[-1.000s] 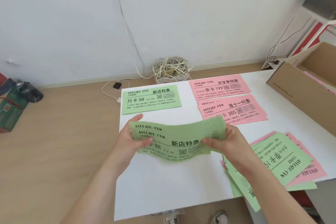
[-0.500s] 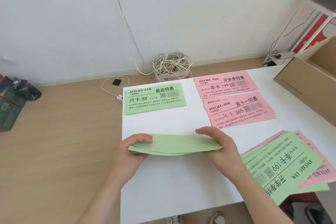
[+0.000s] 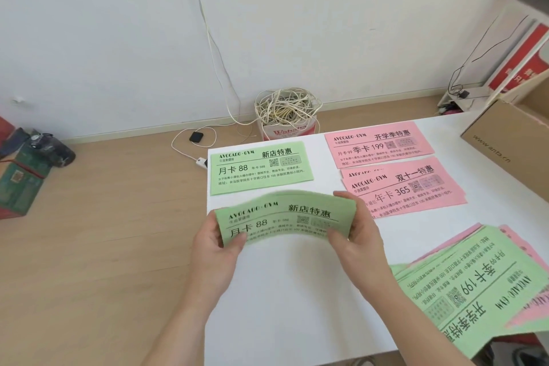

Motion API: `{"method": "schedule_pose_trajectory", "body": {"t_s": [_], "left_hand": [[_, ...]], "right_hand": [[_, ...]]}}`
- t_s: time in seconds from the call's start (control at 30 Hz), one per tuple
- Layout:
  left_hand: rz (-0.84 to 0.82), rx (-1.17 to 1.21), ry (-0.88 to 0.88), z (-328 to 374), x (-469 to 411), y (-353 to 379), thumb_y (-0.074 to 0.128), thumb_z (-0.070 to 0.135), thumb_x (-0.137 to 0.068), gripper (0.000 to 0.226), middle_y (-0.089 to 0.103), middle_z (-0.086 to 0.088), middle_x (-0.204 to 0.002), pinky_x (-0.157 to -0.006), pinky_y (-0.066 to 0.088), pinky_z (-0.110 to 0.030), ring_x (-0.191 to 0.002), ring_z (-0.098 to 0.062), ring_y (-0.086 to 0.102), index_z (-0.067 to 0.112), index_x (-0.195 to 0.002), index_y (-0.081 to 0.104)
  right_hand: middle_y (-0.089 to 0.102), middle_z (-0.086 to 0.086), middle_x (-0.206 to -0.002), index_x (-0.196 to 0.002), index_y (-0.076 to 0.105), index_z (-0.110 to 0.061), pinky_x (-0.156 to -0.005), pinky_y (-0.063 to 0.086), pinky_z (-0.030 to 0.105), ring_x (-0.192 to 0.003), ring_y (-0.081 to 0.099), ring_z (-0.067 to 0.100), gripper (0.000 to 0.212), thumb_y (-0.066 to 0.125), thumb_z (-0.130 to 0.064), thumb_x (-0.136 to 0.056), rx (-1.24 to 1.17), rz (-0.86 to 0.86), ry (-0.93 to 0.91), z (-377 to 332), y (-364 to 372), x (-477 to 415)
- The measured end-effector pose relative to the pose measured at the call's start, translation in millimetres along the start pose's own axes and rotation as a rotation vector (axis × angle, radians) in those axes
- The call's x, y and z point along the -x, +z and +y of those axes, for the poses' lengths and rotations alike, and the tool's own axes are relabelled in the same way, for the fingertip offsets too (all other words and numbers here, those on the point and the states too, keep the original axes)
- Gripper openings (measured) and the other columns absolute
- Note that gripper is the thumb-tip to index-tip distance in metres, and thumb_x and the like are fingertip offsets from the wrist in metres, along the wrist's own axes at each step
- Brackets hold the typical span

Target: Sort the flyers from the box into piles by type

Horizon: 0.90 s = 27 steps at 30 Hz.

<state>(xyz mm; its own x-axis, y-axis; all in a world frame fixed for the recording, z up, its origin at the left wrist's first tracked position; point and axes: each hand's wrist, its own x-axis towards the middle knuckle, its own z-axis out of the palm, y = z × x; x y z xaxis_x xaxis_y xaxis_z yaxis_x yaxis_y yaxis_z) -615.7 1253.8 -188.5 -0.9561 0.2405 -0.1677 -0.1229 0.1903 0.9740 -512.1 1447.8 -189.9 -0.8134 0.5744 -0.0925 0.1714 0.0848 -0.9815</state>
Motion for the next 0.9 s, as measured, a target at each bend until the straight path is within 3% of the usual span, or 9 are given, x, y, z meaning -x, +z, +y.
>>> {"method": "schedule_pose_trajectory", "body": {"t_s": [0.1,0.17,0.23,0.33,0.5,0.57,0.67,0.77,0.9], "left_hand": [[-0.042,-0.196,0.048,0.1,-6.1,1.7,0.058,-0.005,-0.087,0.035,0.067,0.015,-0.095,-0.076,0.047,-0.016,-0.093,-0.002,0.062,0.025,-0.104,0.052],[-0.078,-0.384,0.091,-5.3,-6.7,2.7,0.055,0.005,-0.092,0.027,0.062,0.018,-0.100,-0.071,0.043,-0.012,-0.094,-0.002,0.060,0.022,-0.111,0.047],[-0.056,-0.385,0.105,-6.0,-8.3,3.1,0.052,0.007,-0.094,0.026,0.061,0.021,-0.099,-0.065,0.040,-0.004,-0.089,0.009,0.058,0.023,-0.113,0.045],[0.064,-0.251,0.059,6.2,-22.3,-1.3,0.054,0.007,-0.094,0.028,0.060,0.021,-0.097,-0.062,0.040,-0.001,-0.082,0.019,0.056,0.027,-0.112,0.046],[0.180,-0.235,0.078,25.5,-73.2,-5.0,0.052,0.009,-0.094,0.021,0.059,0.017,-0.093,-0.070,0.042,-0.026,-0.085,-0.005,0.058,0.023,-0.111,0.049],[0.172,-0.282,0.085,26.6,-95.5,-3.3,0.051,0.009,-0.095,0.026,0.059,0.012,-0.096,-0.074,0.039,-0.027,-0.089,-0.014,0.057,0.018,-0.119,0.048],[0.143,-0.479,0.122,14.2,-119.3,-3.3,0.061,0.011,-0.088,0.048,0.058,-0.001,-0.114,-0.085,0.038,-0.031,-0.109,-0.026,0.052,0.012,-0.132,0.041],[0.128,-0.899,0.258,-6.3,-123.5,-5.8,0.076,0.020,-0.076,0.078,0.045,-0.013,-0.133,-0.099,0.031,-0.041,-0.120,-0.033,0.040,0.014,-0.141,0.034],[0.184,-1.029,0.436,-7.5,-108.5,-6.2,0.065,0.025,-0.084,0.040,0.046,-0.013,-0.135,-0.087,0.043,-0.051,-0.111,-0.036,0.045,0.022,-0.124,0.057]], "right_hand": [[0.060,-0.010,-0.112,-0.126,0.035,-0.045,-0.083,0.049,0.022,-0.102,0.056,0.004,0.074,0.050,0.012,-0.082,0.139,-0.059,-0.032,-2.1,6.2,-4.9],[0.059,-0.011,-0.114,-0.130,0.032,-0.045,-0.080,0.048,0.027,-0.100,0.055,0.006,0.070,0.046,0.007,-0.085,0.328,-0.111,-0.045,2.2,10.7,-6.3],[0.061,-0.007,-0.108,-0.136,0.032,-0.037,-0.074,0.048,0.032,-0.090,0.058,0.012,0.062,0.045,0.001,-0.089,0.421,-0.102,-0.013,3.9,14.0,-10.4],[0.063,-0.006,-0.093,-0.135,0.036,-0.034,-0.063,0.049,0.029,-0.077,0.062,0.012,0.058,0.053,-0.003,-0.090,0.332,-0.019,0.070,-5.3,19.1,-27.3],[0.063,-0.011,-0.093,-0.135,0.037,-0.031,-0.066,0.047,0.028,-0.074,0.064,0.008,0.052,0.059,-0.014,-0.091,0.277,0.069,0.022,-35.1,33.7,-71.6],[0.061,-0.008,-0.102,-0.135,0.038,-0.030,-0.074,0.047,0.031,-0.084,0.064,0.011,0.052,0.056,-0.012,-0.091,0.373,0.043,-0.032,-39.8,41.9,-86.3],[0.050,0.006,-0.129,-0.140,0.038,-0.024,-0.096,0.042,0.036,-0.114,0.053,0.025,0.056,0.056,-0.012,-0.087,0.632,-0.064,-0.046,-30.0,49.4,-99.2],[0.040,0.007,-0.141,-0.143,0.034,-0.020,-0.105,0.031,0.034,-0.124,0.039,0.029,0.059,0.052,-0.014,-0.087,0.876,-0.183,-0.012,-18.4,51.2,-95.6],[0.026,0.005,-0.152,-0.148,0.027,-0.024,-0.112,0.019,0.031,-0.137,0.023,0.025,0.061,0.050,-0.019,-0.091,0.914,-0.205,-0.073,-24.1,40.1,-75.8]]}}
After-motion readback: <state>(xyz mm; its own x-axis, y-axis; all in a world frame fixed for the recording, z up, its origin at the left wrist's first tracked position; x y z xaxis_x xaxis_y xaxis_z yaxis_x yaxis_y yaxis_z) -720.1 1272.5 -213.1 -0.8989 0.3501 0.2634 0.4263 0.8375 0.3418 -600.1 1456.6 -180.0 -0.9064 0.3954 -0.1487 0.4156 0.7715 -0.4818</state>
